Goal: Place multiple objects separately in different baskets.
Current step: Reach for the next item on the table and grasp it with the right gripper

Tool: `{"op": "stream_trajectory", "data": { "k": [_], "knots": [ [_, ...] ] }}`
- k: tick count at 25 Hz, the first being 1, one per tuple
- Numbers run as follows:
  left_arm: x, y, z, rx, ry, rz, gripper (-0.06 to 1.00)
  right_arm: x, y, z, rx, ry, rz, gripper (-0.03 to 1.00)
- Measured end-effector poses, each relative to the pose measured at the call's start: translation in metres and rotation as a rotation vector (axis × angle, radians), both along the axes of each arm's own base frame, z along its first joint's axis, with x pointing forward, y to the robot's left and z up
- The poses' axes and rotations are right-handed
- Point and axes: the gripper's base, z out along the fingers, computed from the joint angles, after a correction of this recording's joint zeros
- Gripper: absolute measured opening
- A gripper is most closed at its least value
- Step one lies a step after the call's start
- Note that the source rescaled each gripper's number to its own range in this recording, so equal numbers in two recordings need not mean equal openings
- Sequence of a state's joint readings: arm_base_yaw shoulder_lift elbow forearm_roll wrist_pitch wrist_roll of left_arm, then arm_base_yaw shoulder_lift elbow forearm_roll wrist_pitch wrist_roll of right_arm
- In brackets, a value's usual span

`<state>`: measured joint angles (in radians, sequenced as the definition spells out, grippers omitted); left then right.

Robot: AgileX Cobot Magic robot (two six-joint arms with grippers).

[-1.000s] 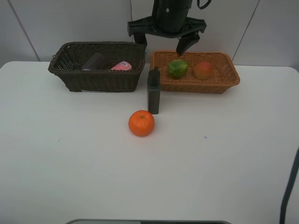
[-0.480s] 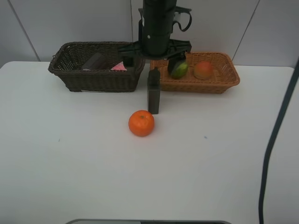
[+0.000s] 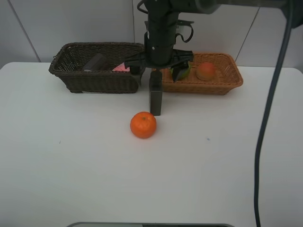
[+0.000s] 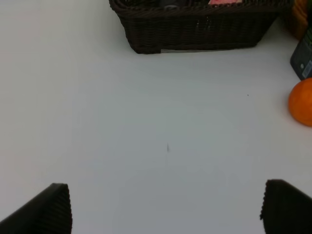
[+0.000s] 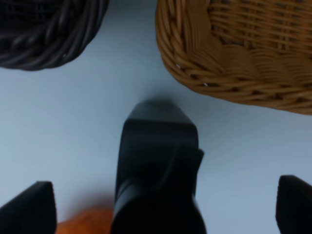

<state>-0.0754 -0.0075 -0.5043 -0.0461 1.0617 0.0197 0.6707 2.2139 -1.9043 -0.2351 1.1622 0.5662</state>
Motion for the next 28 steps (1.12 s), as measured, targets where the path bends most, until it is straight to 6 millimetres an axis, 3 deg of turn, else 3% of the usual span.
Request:
{"op": "stream_trajectory", "data": {
  "k": [10, 18, 20, 23, 26, 27, 28],
  "knots": [
    [0.0, 0.0, 0.0, 0.0, 0.0, 0.0, 0.97, 0.005, 0.005, -0.028, 0.008, 0.035, -0.015, 1.0],
    [0.0, 0.0, 0.0, 0.0, 0.0, 0.0, 0.97, 0.006, 0.006, -0.033, 0.011, 0.034, -0.013, 0.98],
    [0.0, 0.0, 0.0, 0.0, 0.0, 0.0, 0.97, 0.007, 0.007, -0.034, 0.013, 0.032, -0.012, 0.9],
    [0.0, 0.0, 0.0, 0.0, 0.0, 0.0, 0.97, 0.007, 0.007, -0.038, 0.007, 0.04, -0.012, 0.6],
    [0.0, 0.0, 0.0, 0.0, 0.0, 0.0, 0.97, 0.006, 0.006, -0.043, -0.007, 0.056, -0.016, 0.09],
    [0.0, 0.0, 0.0, 0.0, 0.0, 0.0, 0.97, 0.006, 0.006, -0.043, -0.008, 0.057, -0.019, 0.0],
    [0.0, 0.0, 0.0, 0.0, 0.0, 0.0, 0.97, 0.006, 0.006, -0.043, -0.009, 0.058, -0.019, 0.03]
  ]
}}
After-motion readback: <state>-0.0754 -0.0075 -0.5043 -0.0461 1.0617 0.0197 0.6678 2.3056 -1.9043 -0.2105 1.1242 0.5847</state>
